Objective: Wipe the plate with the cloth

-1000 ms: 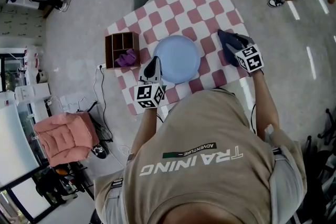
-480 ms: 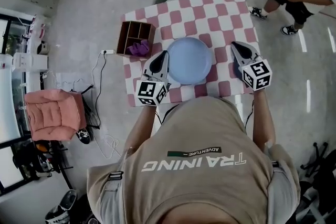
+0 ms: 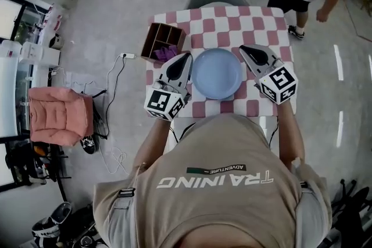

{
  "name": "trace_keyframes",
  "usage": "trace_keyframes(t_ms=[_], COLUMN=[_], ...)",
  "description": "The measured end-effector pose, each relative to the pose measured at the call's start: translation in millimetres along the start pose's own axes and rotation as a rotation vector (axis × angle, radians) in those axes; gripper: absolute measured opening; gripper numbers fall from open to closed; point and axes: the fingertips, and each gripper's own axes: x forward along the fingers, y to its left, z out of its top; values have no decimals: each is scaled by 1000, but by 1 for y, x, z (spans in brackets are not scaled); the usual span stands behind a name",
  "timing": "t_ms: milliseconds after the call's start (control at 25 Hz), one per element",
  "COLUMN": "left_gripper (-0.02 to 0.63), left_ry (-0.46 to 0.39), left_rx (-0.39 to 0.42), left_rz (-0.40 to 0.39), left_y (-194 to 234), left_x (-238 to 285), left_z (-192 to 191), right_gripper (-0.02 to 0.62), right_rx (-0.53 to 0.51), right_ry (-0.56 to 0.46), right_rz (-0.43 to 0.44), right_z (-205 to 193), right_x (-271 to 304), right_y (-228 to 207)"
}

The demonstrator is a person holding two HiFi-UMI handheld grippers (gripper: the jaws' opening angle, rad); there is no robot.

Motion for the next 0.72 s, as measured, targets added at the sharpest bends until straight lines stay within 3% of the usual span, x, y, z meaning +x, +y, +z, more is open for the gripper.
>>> trace_keyframes(t_ms=[320,720], left_gripper=[15,15], left_ry=[37,34], left_rx=[12,-5], left_rz=[0,-67], left_y=[11,1], left_x=[-3,16], left_z=[-4,-2], right_gripper=[18,17], right_rx=[-36,-47], right_ry=[32,47], right_rz=[27,-41], right_z=[-2,-1], right_x=[23,16], right_y=[15,-1])
